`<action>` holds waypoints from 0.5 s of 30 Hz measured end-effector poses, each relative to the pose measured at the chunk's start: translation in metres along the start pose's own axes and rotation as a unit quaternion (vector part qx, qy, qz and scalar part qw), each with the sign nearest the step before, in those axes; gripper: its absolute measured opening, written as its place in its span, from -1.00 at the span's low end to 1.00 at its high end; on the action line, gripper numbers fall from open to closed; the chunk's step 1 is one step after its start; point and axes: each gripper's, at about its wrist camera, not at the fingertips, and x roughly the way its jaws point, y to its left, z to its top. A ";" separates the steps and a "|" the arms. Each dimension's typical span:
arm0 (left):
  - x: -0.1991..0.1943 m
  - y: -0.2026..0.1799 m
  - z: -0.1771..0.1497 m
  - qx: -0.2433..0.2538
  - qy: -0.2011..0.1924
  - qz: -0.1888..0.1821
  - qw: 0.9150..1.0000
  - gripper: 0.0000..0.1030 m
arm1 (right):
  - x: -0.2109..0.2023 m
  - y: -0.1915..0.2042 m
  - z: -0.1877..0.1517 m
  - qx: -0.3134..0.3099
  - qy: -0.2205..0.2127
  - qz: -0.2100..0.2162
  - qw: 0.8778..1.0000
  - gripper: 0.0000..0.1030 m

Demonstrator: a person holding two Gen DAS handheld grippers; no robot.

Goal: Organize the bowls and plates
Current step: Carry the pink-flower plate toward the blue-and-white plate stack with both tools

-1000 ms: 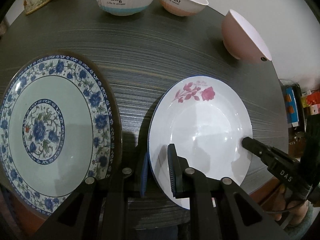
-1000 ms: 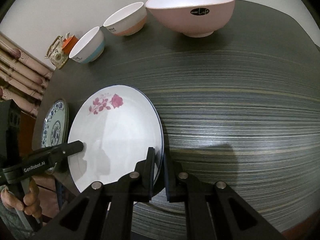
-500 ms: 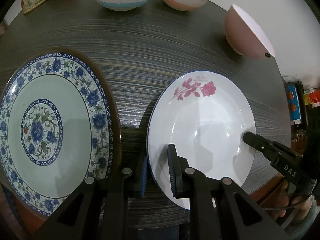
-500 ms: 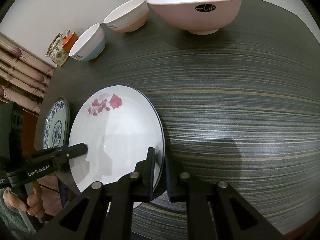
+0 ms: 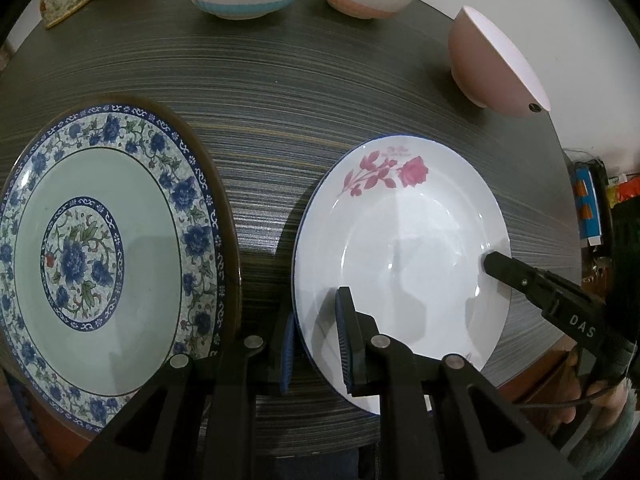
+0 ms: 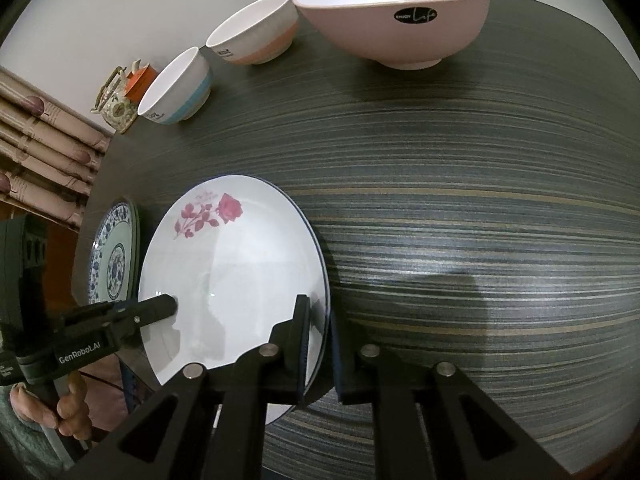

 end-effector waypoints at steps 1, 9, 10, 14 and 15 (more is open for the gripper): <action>0.000 0.000 0.000 0.000 0.000 0.000 1.000 -0.70 | 0.000 0.000 0.000 -0.001 0.002 0.002 1.000 -0.78; -0.001 0.001 0.002 0.001 0.005 -0.005 1.000 -0.68 | 0.002 0.000 0.006 -0.012 0.023 0.008 1.000 -0.78; -0.001 0.002 0.002 0.002 0.006 -0.006 1.000 -0.68 | 0.002 0.001 0.007 -0.015 0.027 0.006 1.000 -0.78; 0.000 0.002 0.003 0.004 0.006 -0.005 1.000 -0.68 | 0.004 0.009 0.012 -0.037 0.031 -0.011 0.999 -0.76; 0.000 0.002 0.003 0.004 0.007 -0.005 1.000 -0.68 | 0.004 0.009 0.014 -0.038 0.033 -0.011 0.999 -0.76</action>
